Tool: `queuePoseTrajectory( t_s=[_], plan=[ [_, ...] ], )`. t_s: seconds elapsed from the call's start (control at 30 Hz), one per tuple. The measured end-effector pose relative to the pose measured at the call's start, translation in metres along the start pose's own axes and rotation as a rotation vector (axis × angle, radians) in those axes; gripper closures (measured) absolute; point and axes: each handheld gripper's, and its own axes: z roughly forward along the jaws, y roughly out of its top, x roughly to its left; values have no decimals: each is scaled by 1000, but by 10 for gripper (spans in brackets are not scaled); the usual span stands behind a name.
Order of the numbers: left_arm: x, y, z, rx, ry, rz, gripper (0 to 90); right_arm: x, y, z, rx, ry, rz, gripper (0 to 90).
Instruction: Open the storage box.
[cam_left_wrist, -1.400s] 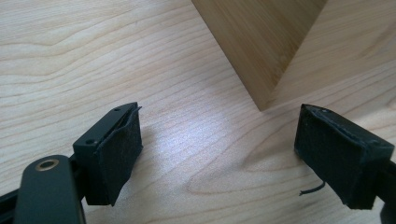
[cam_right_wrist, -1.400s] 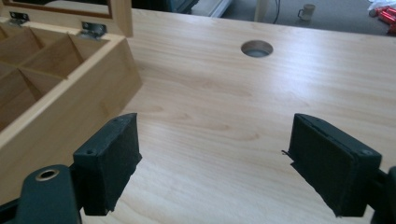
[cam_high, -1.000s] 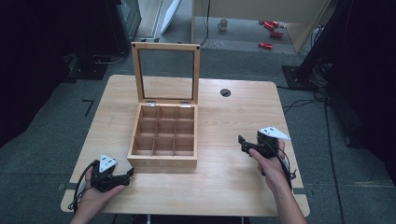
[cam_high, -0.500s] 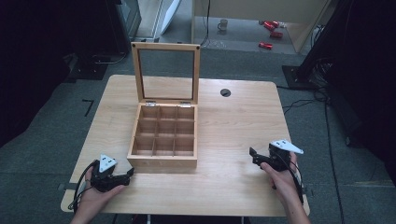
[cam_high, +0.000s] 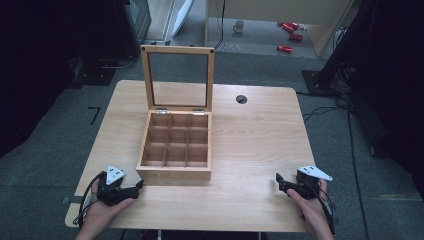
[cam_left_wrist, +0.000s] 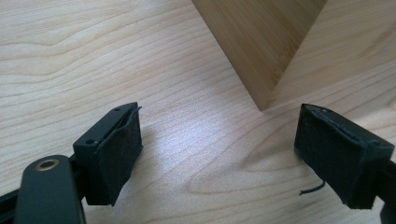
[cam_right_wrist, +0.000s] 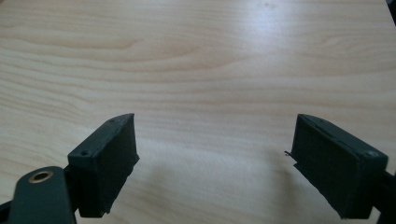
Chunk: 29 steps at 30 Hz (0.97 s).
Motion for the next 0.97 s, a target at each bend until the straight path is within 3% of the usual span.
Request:
queuePoseTrajectory(
  t_s=[0.2,0.5,0.97],
  plan=[
    [0,0,0,0,0,0,153,-4,-13,-7,16,-11,8,143],
    [0,0,0,0,1,1,153,0,-24,-14,31,-59,-39,138],
    [-1,1,1,-1,-6,5,153,1,-24,-13,43,-49,-53,103]
  ],
)
